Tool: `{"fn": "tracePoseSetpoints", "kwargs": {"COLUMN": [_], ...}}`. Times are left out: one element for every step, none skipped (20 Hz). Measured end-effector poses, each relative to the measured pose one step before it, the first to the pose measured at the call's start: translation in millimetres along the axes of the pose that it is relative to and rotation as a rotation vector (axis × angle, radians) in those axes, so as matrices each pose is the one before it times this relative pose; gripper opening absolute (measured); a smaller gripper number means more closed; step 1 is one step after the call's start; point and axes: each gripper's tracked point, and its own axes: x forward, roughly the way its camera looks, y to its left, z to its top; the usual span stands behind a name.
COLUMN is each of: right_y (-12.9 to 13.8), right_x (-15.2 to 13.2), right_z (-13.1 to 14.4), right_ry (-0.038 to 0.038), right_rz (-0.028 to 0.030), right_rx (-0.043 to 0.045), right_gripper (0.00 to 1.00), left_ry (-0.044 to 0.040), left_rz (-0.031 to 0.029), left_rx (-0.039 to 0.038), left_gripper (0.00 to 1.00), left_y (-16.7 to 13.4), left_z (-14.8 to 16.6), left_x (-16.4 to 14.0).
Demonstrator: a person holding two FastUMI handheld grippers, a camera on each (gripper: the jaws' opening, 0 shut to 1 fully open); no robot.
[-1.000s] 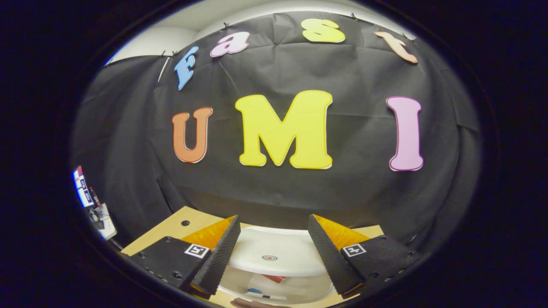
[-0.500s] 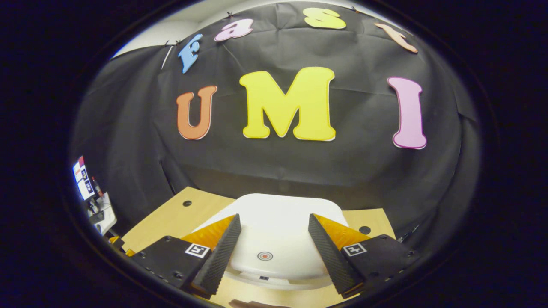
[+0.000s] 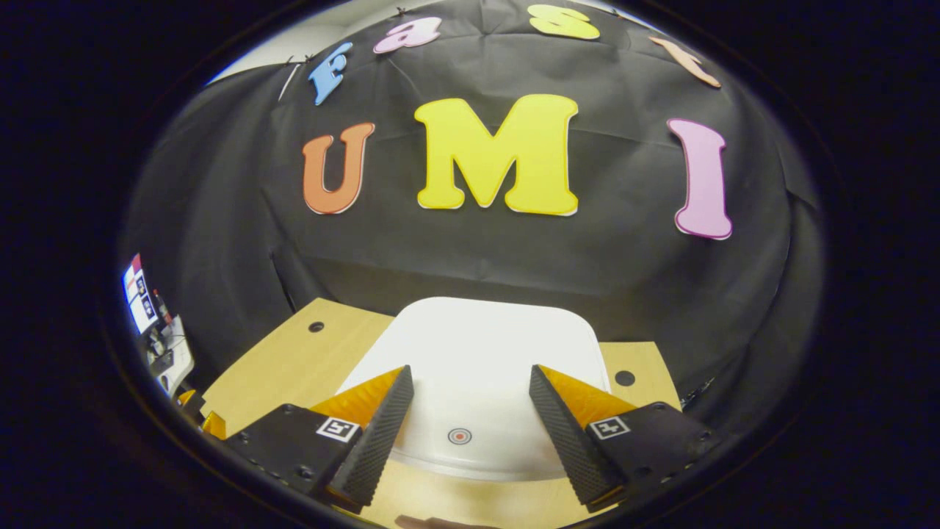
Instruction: Press the lid of the desktop garbage bin to open it, pick up the crumpled paper on the desktop and throw it into the bin, then pick up the pop can on the desktop and drop it into the bin, and finally close the garbage bin lid.
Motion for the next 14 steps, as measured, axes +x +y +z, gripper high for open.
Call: {"fn": "tracePoseSetpoints", "kwargs": {"right_y": [1.76,-0.08,-0.82,0.68,1.44,0.90,0.93,0.87,0.52,0.44,-0.76,-0.11,-1.14,-0.71], "right_x": [-0.73,-2.92,-3.97,-5.23,-3.48,-5.96,-3.34,-4.48,-3.43,-2.41,-0.49,0.27,1.77,0.21], "right_z": [-1.52,-2.00,-4.05,-2.92,-5.28,-1.31,-4.17,-1.76,-2.50,-1.79,-0.19,-0.85,-2.52,-0.89], "right_ry": [-0.00629,-0.01098,-0.01270,-0.01565,-0.00261,-0.01090,0.00506,0.00439,0.00534,0.00057,-0.00282,-0.00013,0.00854,0.00394], "right_rz": [-0.00639,-0.01251,-0.01609,-0.01591,-0.01289,-0.00890,-0.00368,0.00224,0.00239,0.00227,0.00445,0.00493,0.01069,0.01356], "right_rx": [0.00410,0.01239,0.01073,0.00121,-0.01123,-0.00964,-0.00729,0.00155,0.00057,-0.00453,-0.00031,0.00735,0.02876,0.03748], "right_gripper": [0.98,0.98,0.99,0.98,0.98,0.99,0.99,0.96,0.99,0.96,0.99,0.99,0.97,1.00], "left_ry": [-0.00184,0.00154,0.00288,0.00216,0.00156,0.00112,0.00119,0.00036,-0.00026,-0.00012,0.00114,0.00244,0.00225,0.00200], "left_rz": [0.00025,0.00055,-0.00115,-0.00130,0.00147,0.00231,0.00187,-0.00066,-0.00215,-0.00220,-0.00130,-0.00445,-0.00810,-0.00995], "left_rx": [0.00046,-0.00017,-0.00117,-0.00095,-0.00105,-0.00089,-0.00072,-0.00060,-0.00157,-0.00123,-0.00157,-0.00102,-0.00083,-0.00077], "left_gripper": [0.96,0.96,0.97,0.96,0.96,0.96,0.97,0.96,0.97,0.97,0.97,0.97,0.97,0.97], "left_y": [1.16,0.55,0.37,-0.43,0.11,0.54,0.32,-0.47,-1.67,-1.10,-3.14,-3.32,-3.17,-4.99], "left_z": [-0.02,0.06,-1.06,0.07,-0.81,-1.01,0.83,-0.32,-0.33,-0.14,0.69,-0.78,-1.10,-0.38], "left_x": [-0.94,0.50,-0.01,0.19,0.52,-0.02,-0.19,0.00,-0.37,0.24,0.38,-0.09,0.01,0.44]}}
